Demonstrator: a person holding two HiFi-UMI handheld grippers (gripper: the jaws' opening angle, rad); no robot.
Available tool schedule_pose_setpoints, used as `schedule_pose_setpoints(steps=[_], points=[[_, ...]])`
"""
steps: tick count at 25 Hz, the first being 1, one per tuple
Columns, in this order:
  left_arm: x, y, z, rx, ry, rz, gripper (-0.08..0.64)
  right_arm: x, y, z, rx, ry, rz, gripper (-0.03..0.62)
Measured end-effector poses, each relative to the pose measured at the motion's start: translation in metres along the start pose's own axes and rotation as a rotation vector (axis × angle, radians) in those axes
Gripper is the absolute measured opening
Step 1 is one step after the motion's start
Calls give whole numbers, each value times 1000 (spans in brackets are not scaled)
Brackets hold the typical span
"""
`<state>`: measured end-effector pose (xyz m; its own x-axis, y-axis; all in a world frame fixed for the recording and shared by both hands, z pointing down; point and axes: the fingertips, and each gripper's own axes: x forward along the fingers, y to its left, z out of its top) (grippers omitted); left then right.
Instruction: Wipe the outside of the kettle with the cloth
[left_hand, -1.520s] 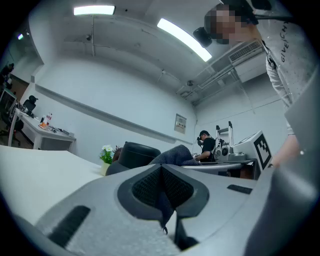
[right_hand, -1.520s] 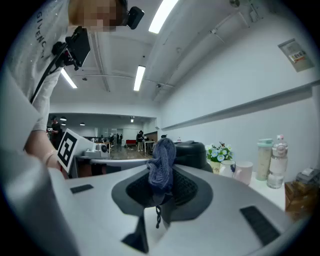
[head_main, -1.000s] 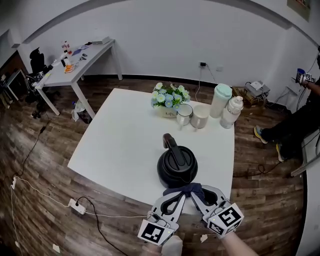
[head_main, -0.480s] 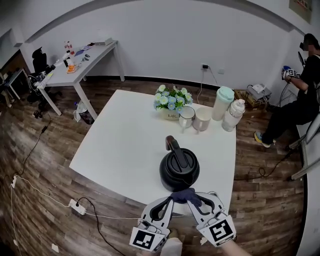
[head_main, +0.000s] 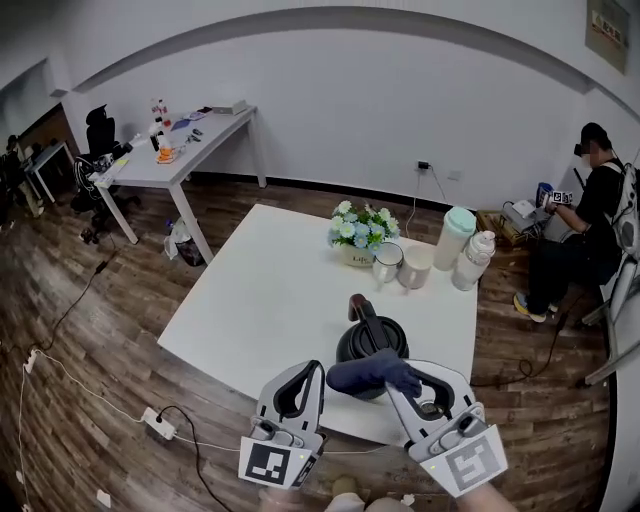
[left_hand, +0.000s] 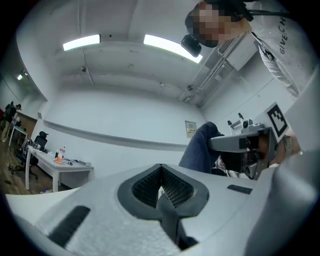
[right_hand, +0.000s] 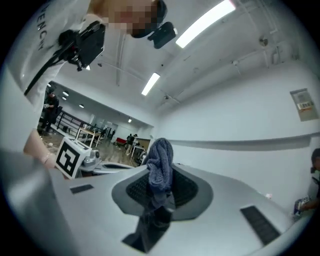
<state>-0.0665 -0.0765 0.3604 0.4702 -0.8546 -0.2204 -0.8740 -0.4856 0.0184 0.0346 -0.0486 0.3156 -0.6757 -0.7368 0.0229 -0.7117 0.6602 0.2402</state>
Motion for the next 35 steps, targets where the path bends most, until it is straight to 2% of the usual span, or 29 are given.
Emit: schedule_pose_setpoints(steps=[2,4,7,9,15,19,22,24,28,35], points=[[5,2,3,10,-8,1,6,-5,-33,11,52,-67,-55,55],[9,0,1,1,-5,3,6,-11,-65,9,73,-89,-108,55],[12,-4,-6,-19,11,7,8,-15,-99,-19,130,-39,-166,55],[14,-4,-14,-31,22,15,8,-9,-108,-44,178,4,-166,55],[35,7,-38,-63,67,44,8,12,-108,-114,183,148,-99,55],[52,20,-41,18,30,31,8,21,-106,-143,114,221,-46,55],[57,24,-40,7,18,33,6,20,-101,-154,43,288,-22,55],[56,25,-47,-19,51,48,8,18,-100,-161,32,323,-22,55],[56,27,-62,-36,98,61,6,11,-99,-186,100,357,-34,55],[58,30,-69,-18,98,58,8,0,-81,-236,178,437,-19,55]])
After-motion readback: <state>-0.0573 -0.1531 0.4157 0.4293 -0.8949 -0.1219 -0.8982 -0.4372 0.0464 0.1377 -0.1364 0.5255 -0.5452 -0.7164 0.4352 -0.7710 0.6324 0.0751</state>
